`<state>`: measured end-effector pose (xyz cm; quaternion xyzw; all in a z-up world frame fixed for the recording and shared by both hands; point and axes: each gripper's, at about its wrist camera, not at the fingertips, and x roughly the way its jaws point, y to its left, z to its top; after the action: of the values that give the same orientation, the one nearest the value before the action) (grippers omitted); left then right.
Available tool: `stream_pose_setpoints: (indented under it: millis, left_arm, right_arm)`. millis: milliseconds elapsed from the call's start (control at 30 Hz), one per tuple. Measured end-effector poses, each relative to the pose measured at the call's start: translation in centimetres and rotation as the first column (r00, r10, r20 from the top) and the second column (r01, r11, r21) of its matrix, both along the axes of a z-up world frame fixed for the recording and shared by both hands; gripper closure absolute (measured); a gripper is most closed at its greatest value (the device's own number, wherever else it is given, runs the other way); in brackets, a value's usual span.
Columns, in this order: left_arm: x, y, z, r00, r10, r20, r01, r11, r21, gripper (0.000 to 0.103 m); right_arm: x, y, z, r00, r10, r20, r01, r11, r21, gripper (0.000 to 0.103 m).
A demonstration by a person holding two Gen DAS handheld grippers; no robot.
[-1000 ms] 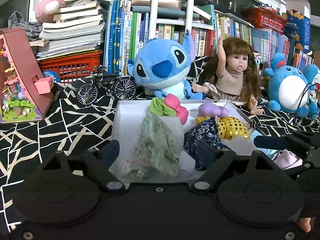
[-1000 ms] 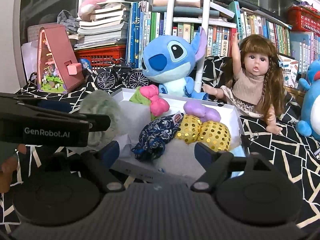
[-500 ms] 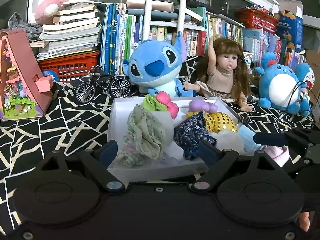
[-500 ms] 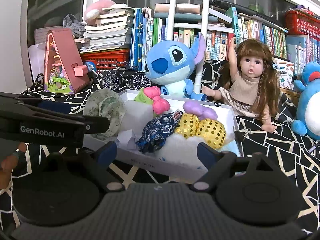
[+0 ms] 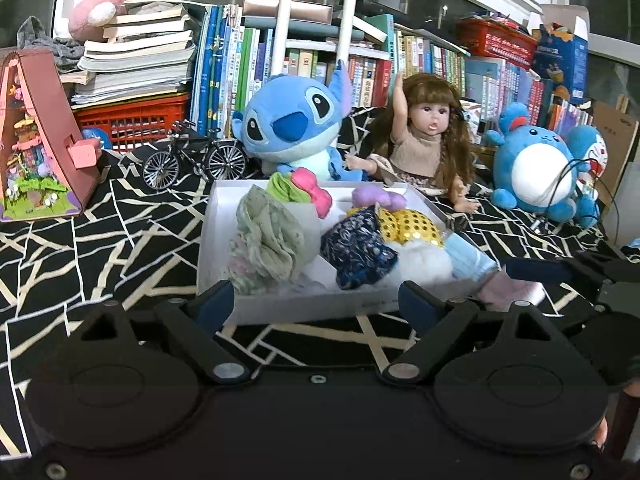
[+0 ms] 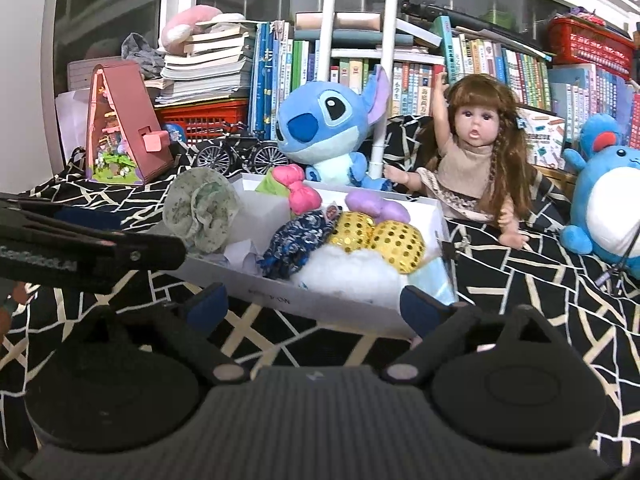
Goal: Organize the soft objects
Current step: 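Withdraw both tools from the box, moving the right tool to the pink knit sock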
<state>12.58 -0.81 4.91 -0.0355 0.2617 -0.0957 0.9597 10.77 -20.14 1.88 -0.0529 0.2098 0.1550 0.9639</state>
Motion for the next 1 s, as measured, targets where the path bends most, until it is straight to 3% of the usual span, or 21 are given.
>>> stream_pose_setpoints:
  millis: [833,1000]
  left_arm:
    - [-7.9,-4.3,-3.9,0.984,-0.160,-0.083,0.162,0.987,0.022,0.013]
    - [-8.8,-5.2,-4.7,0.969,-0.215,-0.118,0.219,0.976,0.014,0.020]
  right_arm:
    - [-1.9,-4.7,-1.9,0.985,-0.167,0.051,0.170,0.984,-0.046,0.000]
    - [-1.3,-5.2,-2.6,0.985,-0.172,0.024,0.173,0.983,-0.052,0.000]
